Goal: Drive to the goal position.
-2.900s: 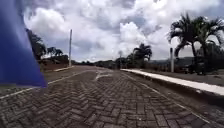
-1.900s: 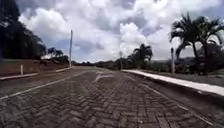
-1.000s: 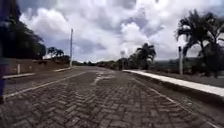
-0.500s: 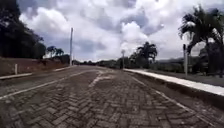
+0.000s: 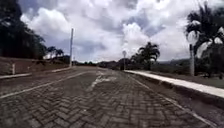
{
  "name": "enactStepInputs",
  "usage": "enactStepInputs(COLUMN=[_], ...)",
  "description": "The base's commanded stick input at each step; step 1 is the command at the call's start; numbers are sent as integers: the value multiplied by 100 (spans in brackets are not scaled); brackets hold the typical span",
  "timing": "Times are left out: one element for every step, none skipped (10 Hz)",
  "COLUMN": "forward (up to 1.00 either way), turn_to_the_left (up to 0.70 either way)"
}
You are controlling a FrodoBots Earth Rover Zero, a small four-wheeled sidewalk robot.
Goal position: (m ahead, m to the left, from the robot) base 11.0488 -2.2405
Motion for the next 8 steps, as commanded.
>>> enactStepInputs(forward=[70,70,70,70,70,70,70,70], turn_to_the_left=[0,0,0,0,0,0,0,0])
